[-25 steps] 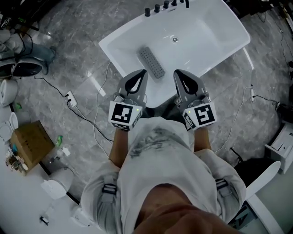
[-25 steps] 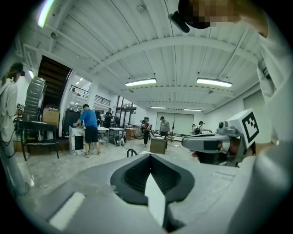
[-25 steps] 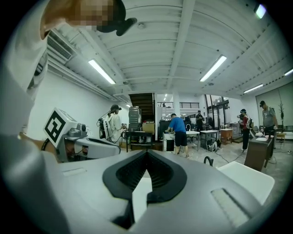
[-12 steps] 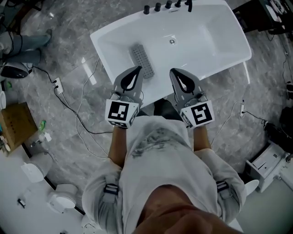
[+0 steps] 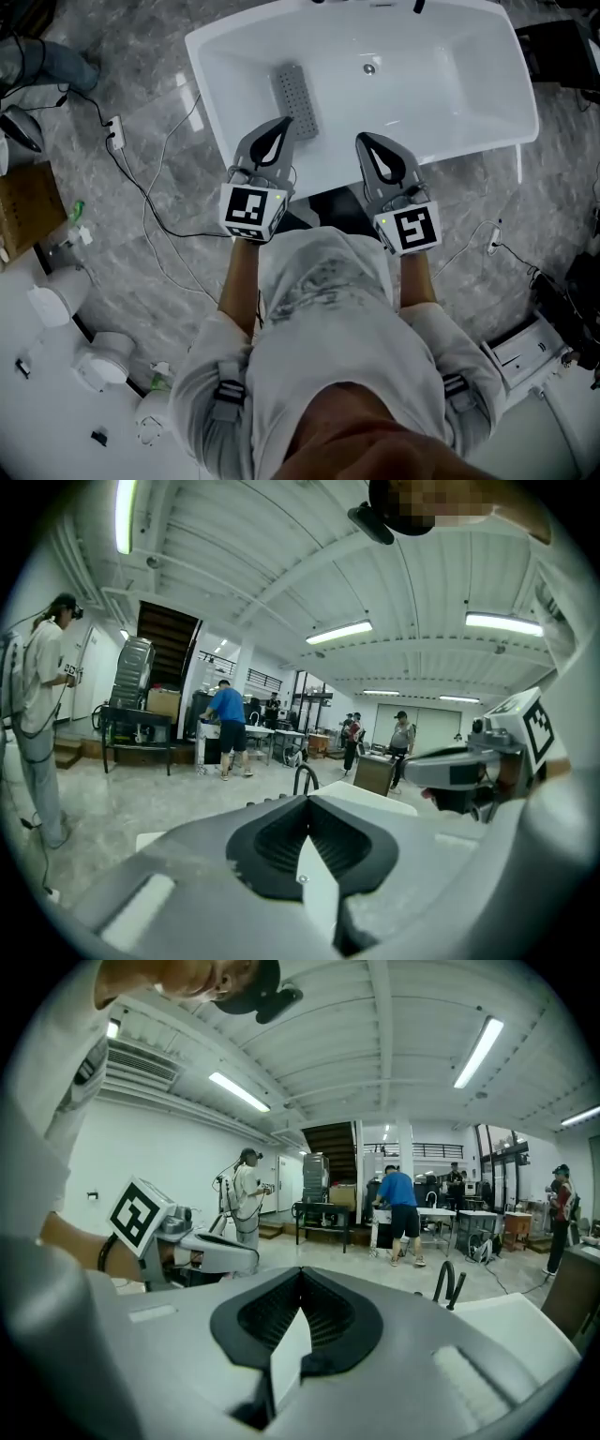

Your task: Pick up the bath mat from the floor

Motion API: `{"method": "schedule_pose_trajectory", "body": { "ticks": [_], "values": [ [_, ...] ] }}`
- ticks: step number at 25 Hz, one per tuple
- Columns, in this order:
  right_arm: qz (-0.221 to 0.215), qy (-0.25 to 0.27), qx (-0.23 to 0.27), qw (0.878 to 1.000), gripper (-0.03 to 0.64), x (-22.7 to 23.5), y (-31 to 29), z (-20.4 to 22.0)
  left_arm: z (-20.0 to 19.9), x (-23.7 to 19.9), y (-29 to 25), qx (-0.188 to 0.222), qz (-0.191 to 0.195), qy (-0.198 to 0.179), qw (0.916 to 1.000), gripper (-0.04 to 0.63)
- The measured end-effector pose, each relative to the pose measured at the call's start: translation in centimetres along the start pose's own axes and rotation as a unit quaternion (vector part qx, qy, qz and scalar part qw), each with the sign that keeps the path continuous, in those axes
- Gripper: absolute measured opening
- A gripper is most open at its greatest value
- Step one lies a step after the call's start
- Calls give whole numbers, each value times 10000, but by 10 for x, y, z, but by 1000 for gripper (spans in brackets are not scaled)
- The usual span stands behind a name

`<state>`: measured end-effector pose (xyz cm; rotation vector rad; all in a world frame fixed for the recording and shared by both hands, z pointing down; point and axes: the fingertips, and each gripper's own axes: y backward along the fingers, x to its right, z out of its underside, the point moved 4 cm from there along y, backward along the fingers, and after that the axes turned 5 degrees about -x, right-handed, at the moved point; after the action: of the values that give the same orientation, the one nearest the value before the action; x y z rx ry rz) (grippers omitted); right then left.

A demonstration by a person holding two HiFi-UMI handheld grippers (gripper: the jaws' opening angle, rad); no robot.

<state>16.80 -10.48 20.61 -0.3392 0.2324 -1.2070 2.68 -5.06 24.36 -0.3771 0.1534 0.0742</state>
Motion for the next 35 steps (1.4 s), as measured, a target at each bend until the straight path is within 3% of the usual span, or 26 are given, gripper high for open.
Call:
{"method": "schedule_pose_trajectory", "body": {
  "ticks": [9, 19, 35],
  "values": [
    [-352, 48, -354, 9987, 2, 28, -26, 42, 42, -7, -31, -183, -488, 115, 9986, 3],
    [-380, 179, -588, 9974, 3, 30, -55, 79, 87, -17, -52, -469, -477, 57, 9977, 3],
    [479, -250, -810, 9952, 3, -33, -121, 120, 146, -96, -48, -634, 74, 68, 9979, 3]
  ]
}}
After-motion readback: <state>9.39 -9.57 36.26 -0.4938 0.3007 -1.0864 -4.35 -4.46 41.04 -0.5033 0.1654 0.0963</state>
